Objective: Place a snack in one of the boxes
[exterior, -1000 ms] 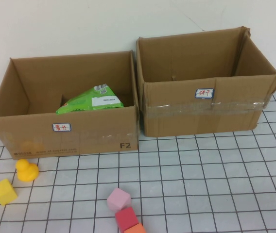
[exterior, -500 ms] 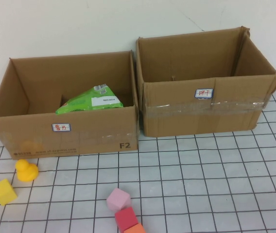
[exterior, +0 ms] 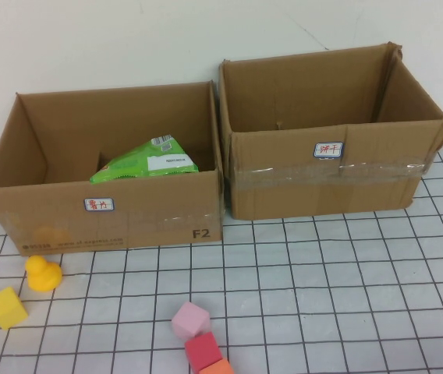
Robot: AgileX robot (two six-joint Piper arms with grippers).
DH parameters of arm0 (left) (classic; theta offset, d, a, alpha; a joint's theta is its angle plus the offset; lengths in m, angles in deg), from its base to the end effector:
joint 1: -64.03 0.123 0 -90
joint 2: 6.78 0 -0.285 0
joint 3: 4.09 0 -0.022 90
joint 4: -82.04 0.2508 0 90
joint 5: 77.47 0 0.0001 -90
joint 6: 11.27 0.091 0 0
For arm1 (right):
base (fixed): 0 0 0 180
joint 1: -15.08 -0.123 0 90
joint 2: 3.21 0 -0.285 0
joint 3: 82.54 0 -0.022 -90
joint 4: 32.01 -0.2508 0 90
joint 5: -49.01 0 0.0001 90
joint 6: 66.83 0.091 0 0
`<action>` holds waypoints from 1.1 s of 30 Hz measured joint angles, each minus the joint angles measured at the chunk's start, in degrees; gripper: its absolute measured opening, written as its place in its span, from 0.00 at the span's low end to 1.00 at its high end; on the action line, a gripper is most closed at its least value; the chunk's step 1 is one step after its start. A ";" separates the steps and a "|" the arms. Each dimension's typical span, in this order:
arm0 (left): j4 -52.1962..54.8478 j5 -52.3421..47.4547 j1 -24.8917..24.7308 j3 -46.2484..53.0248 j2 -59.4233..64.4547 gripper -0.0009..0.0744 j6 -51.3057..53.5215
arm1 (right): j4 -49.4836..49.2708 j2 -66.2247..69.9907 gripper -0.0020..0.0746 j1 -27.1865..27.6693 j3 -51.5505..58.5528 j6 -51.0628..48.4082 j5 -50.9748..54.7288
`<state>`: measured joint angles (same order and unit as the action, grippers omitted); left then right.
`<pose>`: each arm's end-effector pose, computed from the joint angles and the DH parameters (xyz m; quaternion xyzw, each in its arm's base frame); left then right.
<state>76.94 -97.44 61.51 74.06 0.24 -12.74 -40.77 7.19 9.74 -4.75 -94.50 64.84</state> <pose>0.0528 -0.0051 0.1771 -0.0167 0.7935 -0.0586 0.6055 0.0573 0.0092 0.1825 -0.1800 0.7662 -0.0584 0.6140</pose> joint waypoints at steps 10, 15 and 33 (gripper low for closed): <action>0.00 0.00 0.00 0.00 0.00 0.01 0.00 | 0.00 -3.11 0.03 3.17 1.04 1.23 1.41; 0.00 0.00 0.00 0.00 0.00 0.01 0.00 | 0.00 -3.11 0.03 3.31 1.04 1.99 3.81; 0.00 0.00 0.00 0.00 0.00 0.01 0.00 | 16.14 -3.11 0.03 3.31 0.75 27.67 5.27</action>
<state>76.94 -97.44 61.51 74.06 0.24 -12.74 -24.63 4.08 13.05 -3.99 -66.83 70.11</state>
